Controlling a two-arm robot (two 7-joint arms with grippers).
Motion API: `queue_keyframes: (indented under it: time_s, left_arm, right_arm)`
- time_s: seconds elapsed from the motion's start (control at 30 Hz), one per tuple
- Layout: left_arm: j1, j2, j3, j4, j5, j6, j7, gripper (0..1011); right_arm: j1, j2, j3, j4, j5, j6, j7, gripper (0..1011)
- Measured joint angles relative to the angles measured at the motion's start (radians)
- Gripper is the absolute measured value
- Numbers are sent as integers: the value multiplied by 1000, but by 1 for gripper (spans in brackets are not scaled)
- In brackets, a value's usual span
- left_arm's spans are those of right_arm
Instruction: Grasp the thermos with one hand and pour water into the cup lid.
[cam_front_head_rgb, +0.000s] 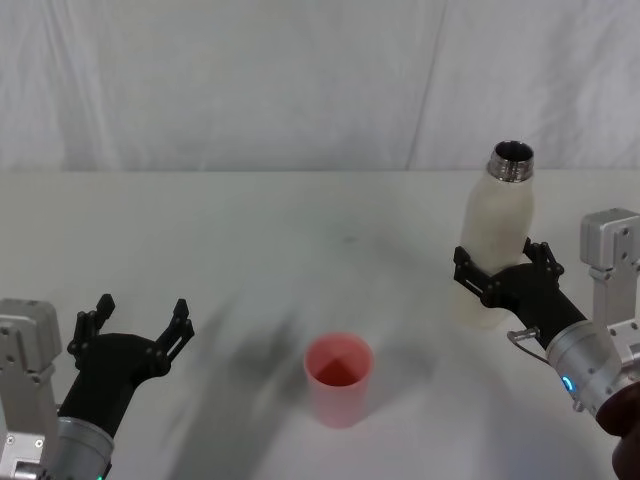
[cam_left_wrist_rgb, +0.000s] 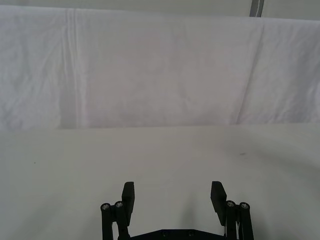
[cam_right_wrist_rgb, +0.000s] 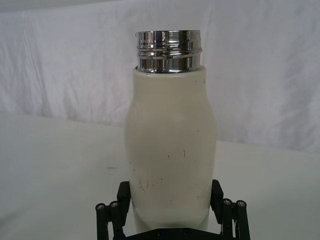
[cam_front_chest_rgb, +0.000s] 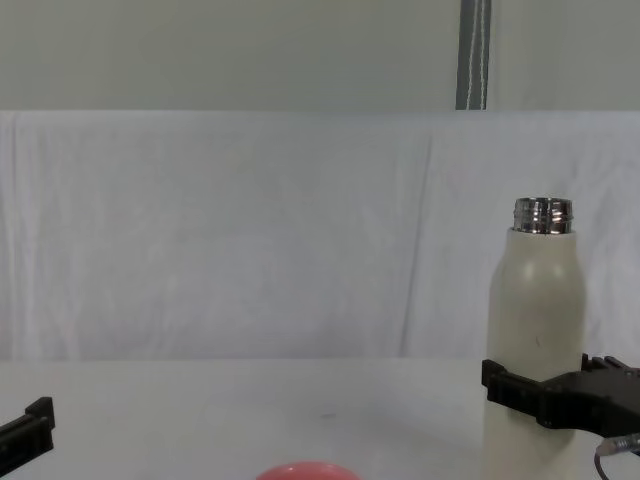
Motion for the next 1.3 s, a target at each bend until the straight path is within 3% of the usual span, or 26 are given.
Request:
queue_keyframes:
  time_s: [1.3]
  left_arm:
    - [0, 0, 0, 0, 0, 0, 0, 1001]
  right_arm:
    - [-23, 14, -1, -15, 16, -2, 16, 1000]
